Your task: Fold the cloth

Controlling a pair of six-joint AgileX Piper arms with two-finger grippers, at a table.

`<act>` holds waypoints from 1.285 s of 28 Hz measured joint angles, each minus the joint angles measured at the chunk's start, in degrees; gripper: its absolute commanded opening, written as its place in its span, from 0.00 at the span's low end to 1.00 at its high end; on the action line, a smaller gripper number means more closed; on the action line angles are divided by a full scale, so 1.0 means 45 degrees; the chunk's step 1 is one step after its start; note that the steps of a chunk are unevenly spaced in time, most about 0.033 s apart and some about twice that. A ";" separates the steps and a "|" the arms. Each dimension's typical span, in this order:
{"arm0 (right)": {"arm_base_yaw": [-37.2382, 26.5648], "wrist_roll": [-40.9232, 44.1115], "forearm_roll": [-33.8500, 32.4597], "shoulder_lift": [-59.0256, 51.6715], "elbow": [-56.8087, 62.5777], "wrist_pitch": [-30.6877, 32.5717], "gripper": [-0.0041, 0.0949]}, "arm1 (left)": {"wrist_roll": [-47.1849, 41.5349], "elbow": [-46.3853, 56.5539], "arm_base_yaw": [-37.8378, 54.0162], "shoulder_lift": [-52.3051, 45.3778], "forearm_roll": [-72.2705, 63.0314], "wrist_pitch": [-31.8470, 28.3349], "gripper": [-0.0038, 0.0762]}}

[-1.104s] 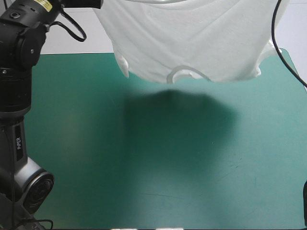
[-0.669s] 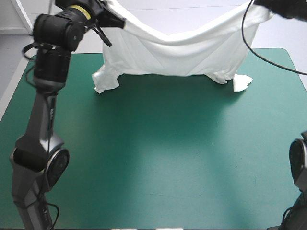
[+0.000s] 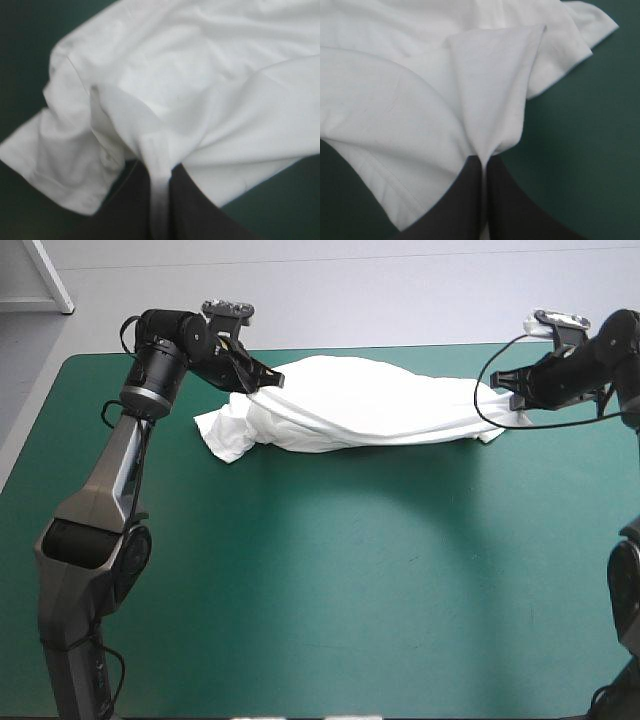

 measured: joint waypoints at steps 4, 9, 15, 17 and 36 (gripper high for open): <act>0.0000 0.0107 -0.0980 -0.3138 0.3819 0.0009 0.03 | -0.0026 0.4773 -0.0480 -0.2829 0.0668 -0.0052 0.04; 0.0000 0.0383 -0.1063 -0.5874 0.7280 -0.0003 0.03 | -0.0359 0.9351 -0.0884 -0.6627 0.0834 -0.0112 0.04; 0.0000 0.0727 -0.1063 -0.9101 1.1089 -0.0003 0.03 | -0.1468 1.5016 -0.0909 -1.1269 0.0734 -0.0163 0.04; 0.0000 0.0998 -0.1143 -0.9789 1.1954 -0.0003 0.03 | -0.1705 1.6335 -0.0909 -1.2343 0.0625 -0.0188 0.04; 0.0860 0.1776 -0.2061 -1.2478 1.6431 -0.0112 0.22 | -0.1920 2.0972 -0.0938 -1.4322 -0.0747 -0.0528 0.21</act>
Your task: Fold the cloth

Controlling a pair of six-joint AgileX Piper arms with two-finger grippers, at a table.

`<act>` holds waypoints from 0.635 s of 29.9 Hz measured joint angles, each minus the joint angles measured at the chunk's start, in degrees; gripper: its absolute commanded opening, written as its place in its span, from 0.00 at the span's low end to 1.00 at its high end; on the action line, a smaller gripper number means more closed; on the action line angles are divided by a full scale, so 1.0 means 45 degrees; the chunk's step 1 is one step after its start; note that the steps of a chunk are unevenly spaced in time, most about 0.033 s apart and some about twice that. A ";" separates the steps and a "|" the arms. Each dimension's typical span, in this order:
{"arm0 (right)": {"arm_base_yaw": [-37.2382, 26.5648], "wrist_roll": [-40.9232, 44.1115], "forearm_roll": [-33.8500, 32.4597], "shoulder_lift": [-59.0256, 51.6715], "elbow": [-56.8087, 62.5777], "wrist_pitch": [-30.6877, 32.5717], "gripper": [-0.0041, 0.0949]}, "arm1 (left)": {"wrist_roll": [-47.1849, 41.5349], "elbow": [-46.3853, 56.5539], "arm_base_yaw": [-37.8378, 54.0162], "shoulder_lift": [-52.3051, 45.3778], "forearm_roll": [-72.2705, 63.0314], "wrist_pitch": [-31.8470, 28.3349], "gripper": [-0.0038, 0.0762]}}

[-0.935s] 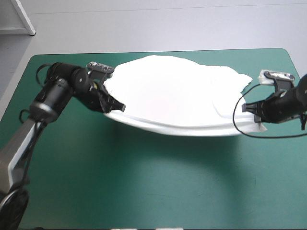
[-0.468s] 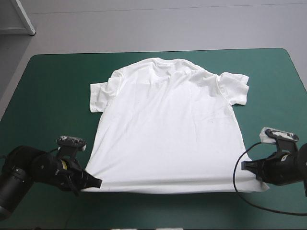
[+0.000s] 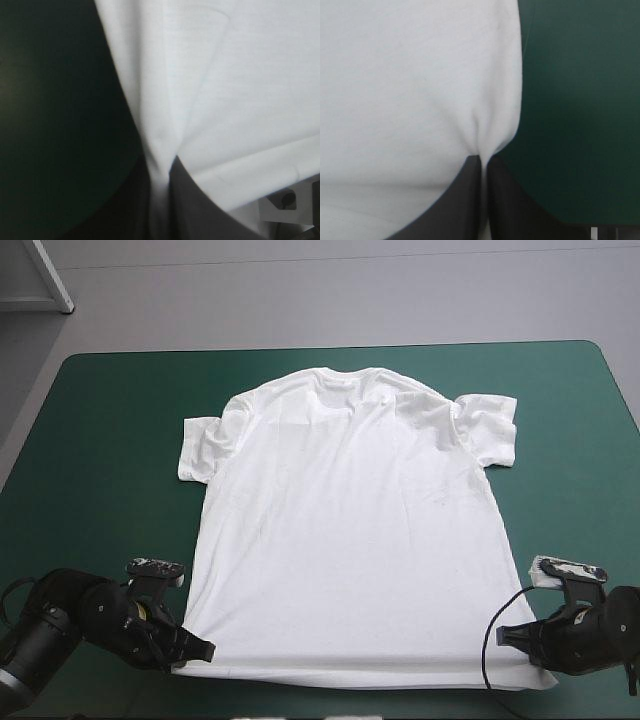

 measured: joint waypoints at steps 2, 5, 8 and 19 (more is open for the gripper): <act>0.0155 -0.0170 0.0043 0.0000 0.0000 -0.0026 0.44 | 0.0083 0.0000 0.0000 0.0000 -0.0084 0.0000 0.39; 0.0324 -0.0307 0.0031 0.0000 0.0000 -0.0042 0.75 | 0.0163 0.0000 0.0000 0.0000 -0.0270 0.0012 0.63; 0.0355 -0.0346 0.0031 0.0000 0.0000 -0.0042 0.89 | 0.0301 0.0000 0.0000 0.0000 -0.0296 0.0039 0.72; 0.0355 0.0138 -0.0493 0.0088 -0.1900 -0.0196 0.89 | -0.0439 -0.1810 0.0237 0.0715 0.2596 -0.2182 0.72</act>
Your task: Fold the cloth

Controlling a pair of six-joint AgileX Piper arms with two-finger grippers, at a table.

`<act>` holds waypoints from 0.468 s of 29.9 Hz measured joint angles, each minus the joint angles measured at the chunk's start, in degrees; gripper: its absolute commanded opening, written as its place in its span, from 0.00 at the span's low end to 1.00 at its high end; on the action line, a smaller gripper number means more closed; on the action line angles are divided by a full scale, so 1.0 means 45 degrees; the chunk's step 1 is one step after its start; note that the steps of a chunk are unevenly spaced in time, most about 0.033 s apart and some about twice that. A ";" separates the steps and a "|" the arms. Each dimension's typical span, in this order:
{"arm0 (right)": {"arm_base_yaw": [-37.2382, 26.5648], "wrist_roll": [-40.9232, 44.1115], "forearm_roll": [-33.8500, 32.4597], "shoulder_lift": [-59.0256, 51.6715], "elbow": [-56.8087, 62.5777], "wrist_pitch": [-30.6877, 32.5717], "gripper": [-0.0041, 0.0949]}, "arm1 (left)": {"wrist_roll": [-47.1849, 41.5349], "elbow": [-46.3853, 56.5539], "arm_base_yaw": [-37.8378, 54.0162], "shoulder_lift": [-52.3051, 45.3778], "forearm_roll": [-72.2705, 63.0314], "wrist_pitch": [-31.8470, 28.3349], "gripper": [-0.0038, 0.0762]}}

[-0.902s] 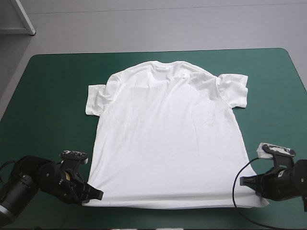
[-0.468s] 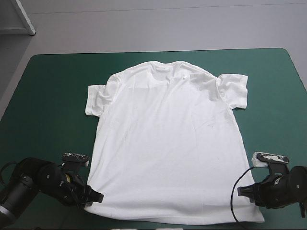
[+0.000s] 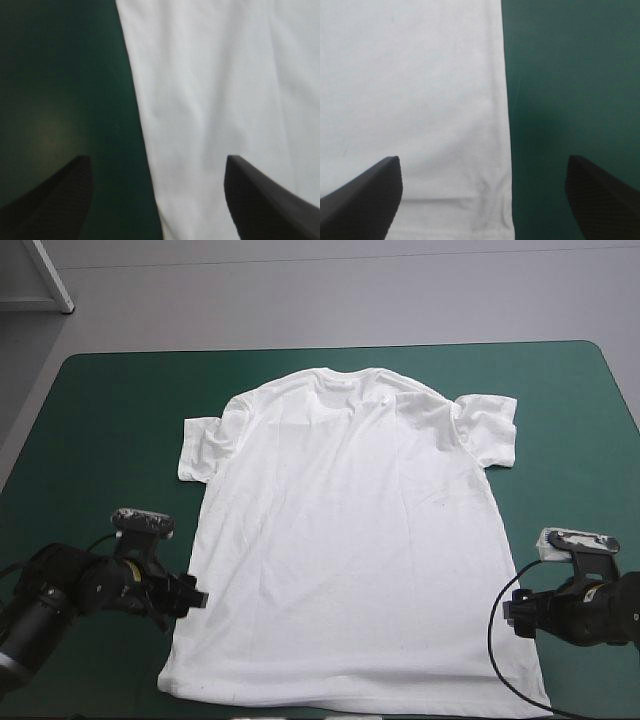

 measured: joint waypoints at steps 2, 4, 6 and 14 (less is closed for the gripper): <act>0.0000 0.0116 -0.0100 0.0200 -0.0459 0.0012 0.89 | 0.0011 -0.0770 0.0374 0.0736 0.0186 -0.0576 0.72; 0.0000 0.0116 -0.0148 0.0510 -0.0860 0.0012 0.89 | 0.0277 -0.1419 0.0857 0.1587 -0.0007 -0.1245 0.72; 0.0000 0.0116 -0.0175 0.0825 -0.1135 0.0000 0.89 | 0.0806 -0.2082 0.1394 0.2627 -0.0594 -0.1868 0.72; 0.0000 0.0116 -0.0230 0.1713 -0.1391 -0.0473 0.86 | 0.2020 -0.4400 0.2096 0.6412 -0.1925 -0.3414 0.72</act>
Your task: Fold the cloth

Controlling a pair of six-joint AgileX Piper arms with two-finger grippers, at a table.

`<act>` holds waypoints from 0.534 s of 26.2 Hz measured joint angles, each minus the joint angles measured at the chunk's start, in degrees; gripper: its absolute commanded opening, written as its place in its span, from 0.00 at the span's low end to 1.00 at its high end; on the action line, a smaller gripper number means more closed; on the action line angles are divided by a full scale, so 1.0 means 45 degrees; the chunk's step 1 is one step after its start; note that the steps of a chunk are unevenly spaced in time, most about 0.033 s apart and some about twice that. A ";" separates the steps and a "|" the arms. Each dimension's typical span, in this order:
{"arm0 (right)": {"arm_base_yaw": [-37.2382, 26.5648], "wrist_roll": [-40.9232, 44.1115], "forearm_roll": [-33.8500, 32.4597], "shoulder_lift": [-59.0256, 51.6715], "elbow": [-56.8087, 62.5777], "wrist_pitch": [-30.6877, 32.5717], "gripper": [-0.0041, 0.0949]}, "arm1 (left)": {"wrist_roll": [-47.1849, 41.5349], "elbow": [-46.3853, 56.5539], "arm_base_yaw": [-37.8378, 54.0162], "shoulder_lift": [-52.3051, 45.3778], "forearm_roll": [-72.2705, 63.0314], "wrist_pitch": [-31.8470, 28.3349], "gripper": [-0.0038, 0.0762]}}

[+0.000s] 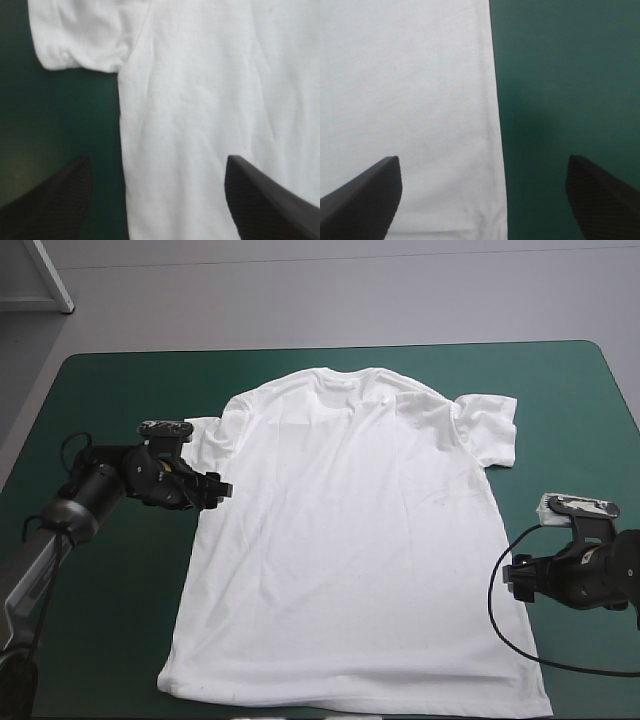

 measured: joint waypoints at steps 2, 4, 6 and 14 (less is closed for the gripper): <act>0.0000 0.0000 -0.0036 0.0164 0.0000 -0.0032 0.85 | 0.0012 -0.0400 0.0000 0.0776 -0.0028 -0.0165 0.72; 0.0005 0.0000 -0.0042 0.0279 0.0000 -0.0099 0.85 | 0.0012 -0.0717 0.0000 0.1551 -0.0026 -0.0317 0.72; 0.0005 0.0000 -0.0042 0.0323 0.0000 -0.0143 0.85 | 0.0015 -0.0890 0.0000 0.2148 -0.0026 -0.0466 0.71; 0.0005 0.0000 -0.0042 0.0685 -0.0007 -0.0790 0.85 | -0.0365 -0.1150 0.0004 0.3615 0.0120 -0.1259 0.61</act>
